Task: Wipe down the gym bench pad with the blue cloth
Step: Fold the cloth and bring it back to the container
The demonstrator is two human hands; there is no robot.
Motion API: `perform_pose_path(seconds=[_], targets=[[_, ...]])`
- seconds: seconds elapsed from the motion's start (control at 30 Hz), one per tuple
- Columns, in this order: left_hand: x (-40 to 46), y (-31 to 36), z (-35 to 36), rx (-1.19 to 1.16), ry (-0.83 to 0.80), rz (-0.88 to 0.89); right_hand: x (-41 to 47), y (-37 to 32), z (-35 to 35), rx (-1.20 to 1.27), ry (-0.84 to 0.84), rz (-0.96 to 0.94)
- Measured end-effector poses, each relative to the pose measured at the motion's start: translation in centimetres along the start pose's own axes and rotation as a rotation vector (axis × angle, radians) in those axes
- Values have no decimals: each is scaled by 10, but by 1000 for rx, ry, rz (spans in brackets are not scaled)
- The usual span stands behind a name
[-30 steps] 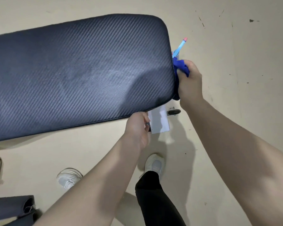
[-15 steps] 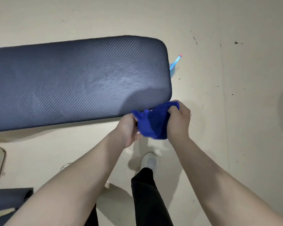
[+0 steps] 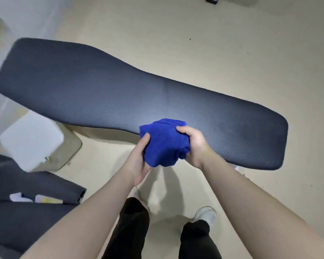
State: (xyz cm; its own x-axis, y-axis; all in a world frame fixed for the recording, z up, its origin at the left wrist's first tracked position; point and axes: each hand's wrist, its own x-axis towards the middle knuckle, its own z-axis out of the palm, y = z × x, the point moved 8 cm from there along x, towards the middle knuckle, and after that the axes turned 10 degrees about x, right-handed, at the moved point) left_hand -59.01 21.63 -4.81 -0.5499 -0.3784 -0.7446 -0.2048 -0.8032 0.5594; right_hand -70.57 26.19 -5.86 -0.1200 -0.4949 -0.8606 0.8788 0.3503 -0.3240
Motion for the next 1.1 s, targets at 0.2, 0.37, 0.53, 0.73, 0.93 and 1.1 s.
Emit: perform_pose_path(seconds=[0.2,0.37,0.53,0.73,0.93,1.1], targets=[[-64,58,-186,-27,191,133,61,62,171,-716,29,-204],[-94,86,-300,-176,393,241,85,139,303,-816,-158,-201],[-98,96,-384,-417,504,304,113,235,381,-622,-508,250],[-91,93,-488,-405,820,149,187,296,437,-618,-512,394],[-26,63,-587,-514,832,26,300,338,477,-815,-404,392],[26,39,-650,-499,920,103,378,374,496,-943,-443,393]])
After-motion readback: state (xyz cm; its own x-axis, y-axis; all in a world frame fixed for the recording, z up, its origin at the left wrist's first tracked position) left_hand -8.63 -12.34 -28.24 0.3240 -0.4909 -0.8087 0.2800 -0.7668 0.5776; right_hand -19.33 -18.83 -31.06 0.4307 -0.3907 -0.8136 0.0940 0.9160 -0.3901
